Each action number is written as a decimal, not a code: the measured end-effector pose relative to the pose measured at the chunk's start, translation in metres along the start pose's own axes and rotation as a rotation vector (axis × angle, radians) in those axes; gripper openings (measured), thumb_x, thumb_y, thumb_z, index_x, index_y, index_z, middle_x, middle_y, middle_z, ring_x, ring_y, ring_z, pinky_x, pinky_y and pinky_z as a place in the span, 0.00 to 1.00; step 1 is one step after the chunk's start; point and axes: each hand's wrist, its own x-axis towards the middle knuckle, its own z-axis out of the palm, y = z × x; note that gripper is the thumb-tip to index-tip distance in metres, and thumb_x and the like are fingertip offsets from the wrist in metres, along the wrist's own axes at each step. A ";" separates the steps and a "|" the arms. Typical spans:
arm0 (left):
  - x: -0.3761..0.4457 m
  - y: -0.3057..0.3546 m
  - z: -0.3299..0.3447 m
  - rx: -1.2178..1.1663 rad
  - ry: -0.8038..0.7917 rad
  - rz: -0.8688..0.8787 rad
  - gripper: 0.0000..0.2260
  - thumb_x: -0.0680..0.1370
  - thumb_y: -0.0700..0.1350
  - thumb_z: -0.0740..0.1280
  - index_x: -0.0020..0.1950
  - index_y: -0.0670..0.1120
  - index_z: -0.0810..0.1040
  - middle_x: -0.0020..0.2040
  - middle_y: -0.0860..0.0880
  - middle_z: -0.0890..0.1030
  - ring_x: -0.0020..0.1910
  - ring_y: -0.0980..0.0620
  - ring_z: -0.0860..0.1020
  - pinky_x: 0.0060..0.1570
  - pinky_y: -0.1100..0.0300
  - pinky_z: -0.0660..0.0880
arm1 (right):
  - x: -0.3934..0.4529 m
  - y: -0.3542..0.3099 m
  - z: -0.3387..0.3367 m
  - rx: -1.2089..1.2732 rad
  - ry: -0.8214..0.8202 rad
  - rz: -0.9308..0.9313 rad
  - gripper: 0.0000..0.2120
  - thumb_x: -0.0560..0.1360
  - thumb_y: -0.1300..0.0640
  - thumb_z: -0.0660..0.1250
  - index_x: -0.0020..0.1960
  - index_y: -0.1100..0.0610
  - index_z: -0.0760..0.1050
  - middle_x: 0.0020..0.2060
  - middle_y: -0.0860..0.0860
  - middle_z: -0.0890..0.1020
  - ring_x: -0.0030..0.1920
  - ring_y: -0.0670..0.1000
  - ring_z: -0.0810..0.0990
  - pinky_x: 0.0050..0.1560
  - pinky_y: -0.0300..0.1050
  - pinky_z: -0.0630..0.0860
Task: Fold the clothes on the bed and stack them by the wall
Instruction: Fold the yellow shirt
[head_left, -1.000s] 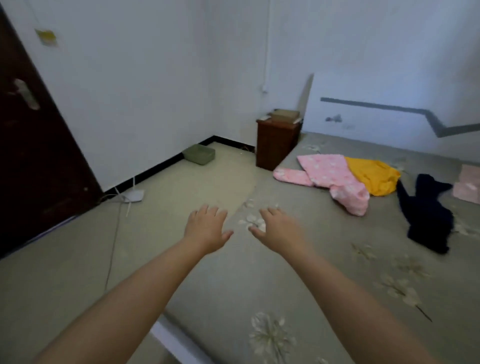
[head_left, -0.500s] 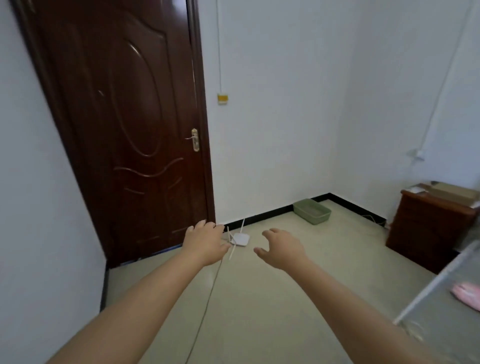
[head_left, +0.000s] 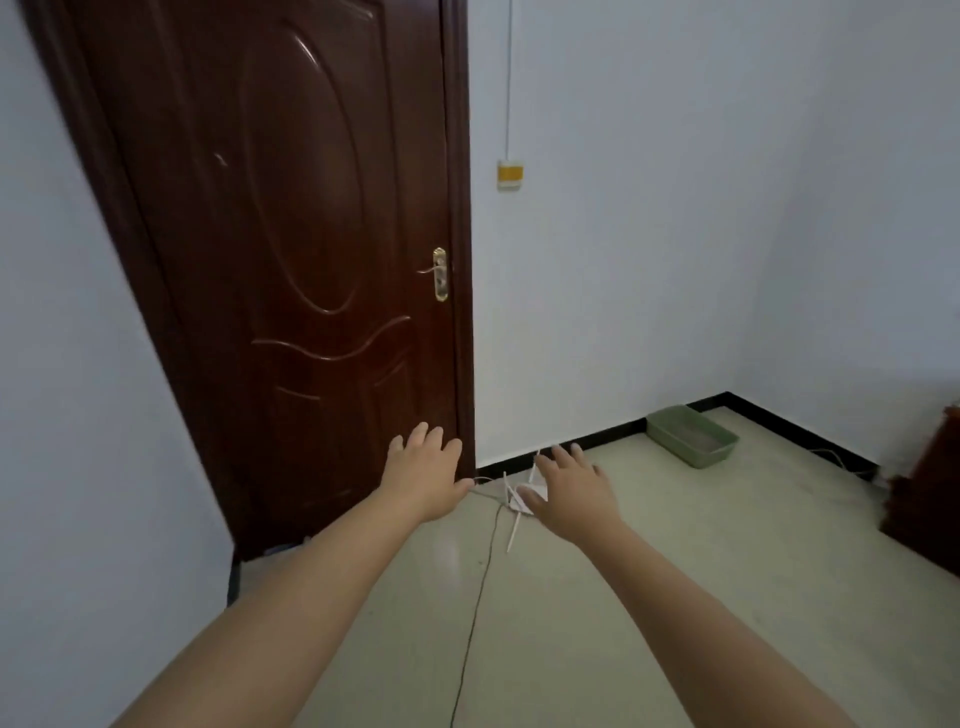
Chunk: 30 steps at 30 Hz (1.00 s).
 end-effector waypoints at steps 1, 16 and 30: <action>0.021 0.010 0.005 -0.009 0.009 0.043 0.26 0.79 0.57 0.54 0.74 0.46 0.56 0.75 0.44 0.56 0.74 0.45 0.50 0.70 0.47 0.52 | 0.008 0.012 0.004 -0.007 0.005 0.050 0.27 0.78 0.42 0.52 0.72 0.54 0.59 0.74 0.52 0.58 0.75 0.54 0.51 0.71 0.53 0.54; 0.265 0.355 0.069 0.002 -0.019 0.649 0.21 0.80 0.54 0.53 0.69 0.45 0.62 0.68 0.45 0.65 0.69 0.46 0.61 0.67 0.46 0.56 | 0.025 0.362 0.034 -0.097 -0.011 0.773 0.27 0.79 0.43 0.49 0.74 0.55 0.54 0.74 0.54 0.57 0.74 0.55 0.55 0.72 0.51 0.54; 0.424 0.697 0.124 -0.030 -0.039 1.113 0.24 0.80 0.55 0.53 0.72 0.45 0.57 0.74 0.46 0.58 0.73 0.48 0.54 0.70 0.48 0.52 | -0.002 0.675 0.038 -0.071 -0.070 1.257 0.26 0.80 0.45 0.51 0.74 0.55 0.55 0.74 0.53 0.57 0.74 0.54 0.53 0.71 0.53 0.55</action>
